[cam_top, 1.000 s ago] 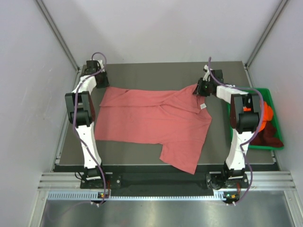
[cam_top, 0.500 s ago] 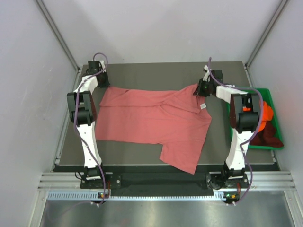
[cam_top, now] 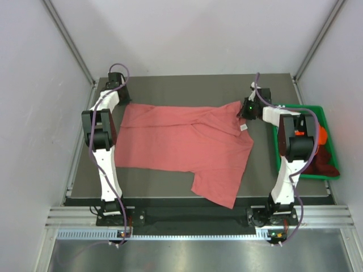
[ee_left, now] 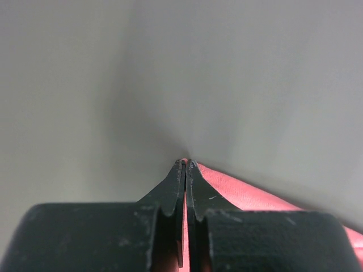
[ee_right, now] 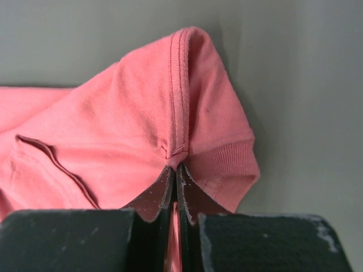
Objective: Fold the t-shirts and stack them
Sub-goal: Fold the tshirt
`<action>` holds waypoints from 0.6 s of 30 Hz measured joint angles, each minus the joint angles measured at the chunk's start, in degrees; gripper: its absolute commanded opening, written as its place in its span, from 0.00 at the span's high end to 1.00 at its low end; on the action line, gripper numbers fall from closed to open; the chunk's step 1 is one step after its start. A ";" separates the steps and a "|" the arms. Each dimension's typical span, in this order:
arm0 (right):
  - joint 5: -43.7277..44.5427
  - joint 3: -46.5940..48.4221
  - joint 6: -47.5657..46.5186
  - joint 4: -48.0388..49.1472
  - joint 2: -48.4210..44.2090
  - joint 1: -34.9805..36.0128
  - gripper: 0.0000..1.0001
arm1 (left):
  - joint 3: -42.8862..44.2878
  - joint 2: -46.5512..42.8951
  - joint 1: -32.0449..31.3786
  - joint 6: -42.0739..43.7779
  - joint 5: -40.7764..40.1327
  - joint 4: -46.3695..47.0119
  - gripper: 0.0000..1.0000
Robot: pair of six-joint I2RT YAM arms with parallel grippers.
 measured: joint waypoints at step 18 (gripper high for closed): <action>1.95 -10.19 6.23 4.59 -6.91 -0.04 1.00 | 0.02 0.00 0.04 -6.03 -3.26 -0.48 1.00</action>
